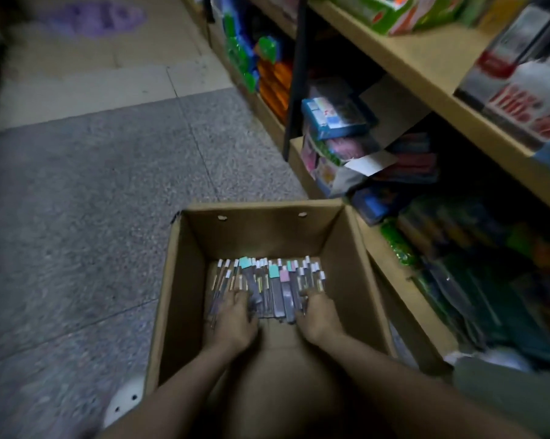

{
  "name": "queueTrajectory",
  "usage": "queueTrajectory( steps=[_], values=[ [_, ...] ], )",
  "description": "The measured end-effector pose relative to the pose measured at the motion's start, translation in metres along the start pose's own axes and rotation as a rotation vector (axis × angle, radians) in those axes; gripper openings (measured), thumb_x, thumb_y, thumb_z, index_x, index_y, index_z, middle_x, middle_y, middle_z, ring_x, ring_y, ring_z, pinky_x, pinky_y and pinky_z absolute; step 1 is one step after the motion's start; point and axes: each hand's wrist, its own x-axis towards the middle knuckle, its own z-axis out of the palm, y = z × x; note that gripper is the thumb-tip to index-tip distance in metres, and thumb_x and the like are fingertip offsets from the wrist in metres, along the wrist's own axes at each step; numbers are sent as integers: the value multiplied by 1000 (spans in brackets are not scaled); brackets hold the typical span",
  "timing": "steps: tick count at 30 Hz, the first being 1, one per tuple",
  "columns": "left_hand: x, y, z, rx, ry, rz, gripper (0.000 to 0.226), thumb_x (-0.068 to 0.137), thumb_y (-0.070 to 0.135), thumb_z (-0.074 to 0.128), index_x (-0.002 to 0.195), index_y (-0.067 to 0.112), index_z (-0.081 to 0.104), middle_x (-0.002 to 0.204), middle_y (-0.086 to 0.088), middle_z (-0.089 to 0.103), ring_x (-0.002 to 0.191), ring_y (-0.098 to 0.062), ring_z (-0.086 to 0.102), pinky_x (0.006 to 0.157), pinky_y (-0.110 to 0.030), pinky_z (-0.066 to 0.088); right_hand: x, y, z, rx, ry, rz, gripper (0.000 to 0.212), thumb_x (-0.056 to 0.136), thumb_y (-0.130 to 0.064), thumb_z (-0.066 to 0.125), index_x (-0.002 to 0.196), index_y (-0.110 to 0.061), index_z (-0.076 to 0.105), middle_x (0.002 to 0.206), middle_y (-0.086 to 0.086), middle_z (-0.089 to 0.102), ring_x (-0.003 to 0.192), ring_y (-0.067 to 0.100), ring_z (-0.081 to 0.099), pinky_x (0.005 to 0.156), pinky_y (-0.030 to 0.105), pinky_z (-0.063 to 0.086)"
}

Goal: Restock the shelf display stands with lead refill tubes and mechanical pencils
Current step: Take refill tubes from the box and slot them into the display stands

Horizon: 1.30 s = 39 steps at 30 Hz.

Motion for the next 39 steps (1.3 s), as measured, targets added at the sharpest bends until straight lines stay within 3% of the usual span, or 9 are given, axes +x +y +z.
queueTrajectory(
  steps=[5, 11, 18, 22, 25, 28, 33, 35, 39],
  values=[
    [35, 2, 19, 116, 13, 108, 66, 95, 35, 53, 153, 28, 21, 163, -2, -5, 149, -26, -2, 120, -36, 9, 35, 0, 23, -72, 54, 13, 47, 95, -22, 59, 139, -15, 45, 139, 10, 45, 124, 25, 49, 99, 29, 42],
    [37, -4, 38, 158, -39, 187, 66, 100, 36, 43, 155, 19, 12, 163, -2, -10, 149, -21, -9, 117, -29, -5, 61, 1, 36, -86, 130, 46, 47, 97, -31, 55, 138, -12, 43, 136, 11, 49, 121, 26, 52, 92, 29, 44],
    [11, -11, 42, 16, -72, 302, 55, 99, 25, 45, 151, 19, 28, 163, 3, 9, 149, -14, 4, 116, -21, 3, 70, 1, 41, -118, 166, 70, 31, 96, -19, 55, 125, -8, 54, 124, 13, 57, 110, 26, 58, 88, 30, 47],
    [10, 1, 31, -195, 58, 222, 41, 94, 11, 54, 135, 14, 51, 147, -2, 41, 137, -17, 33, 109, -17, 20, 59, 5, 35, -76, 152, 141, 20, 96, -23, 55, 111, -9, 57, 106, 9, 63, 89, 17, 62, 71, 24, 52],
    [15, 16, 19, -607, 90, -15, 33, 94, 9, 57, 127, 8, 56, 122, -7, 59, 112, -15, 54, 102, -24, 40, 46, 9, 33, 236, 180, 128, 10, 94, -17, 58, 103, -12, 61, 86, 1, 64, 74, 7, 59, 55, 13, 41],
    [17, 30, 11, -1080, -127, -193, 27, 98, 15, 53, 120, 1, 59, 109, -12, 65, 100, -18, 59, 99, -33, 45, 27, 4, 38, 483, 84, -35, 17, 91, -5, 58, 88, -22, 60, 67, -10, 56, 56, -2, 54, 47, 5, 37],
    [14, 27, 7, -1256, -159, -210, 22, 98, 12, 52, 109, -6, 58, 100, -17, 68, 89, -21, 67, 82, -31, 55, 14, -2, 45, 663, -40, -116, 12, 91, -14, 66, 92, -24, 60, 75, -7, 61, 60, -6, 59, 59, 9, 46],
    [15, 23, 6, -1280, -137, -237, 20, 97, 10, 53, 110, -4, 59, 104, -17, 70, 88, -22, 69, 76, -30, 58, 15, -1, 40, 671, -55, -92, 12, 89, -16, 70, 93, -23, 60, 81, -4, 64, 72, 6, 63, 64, 15, 51],
    [18, 15, 5, -1300, -22, -336, 11, 100, 15, 48, 107, 10, 55, 91, -13, 67, 72, -21, 64, 60, -31, 55, 25, 2, 26, 583, -42, 34, 11, 95, -8, 57, 94, -18, 53, 84, 2, 60, 71, 14, 58, 60, 22, 51]
  ],
)
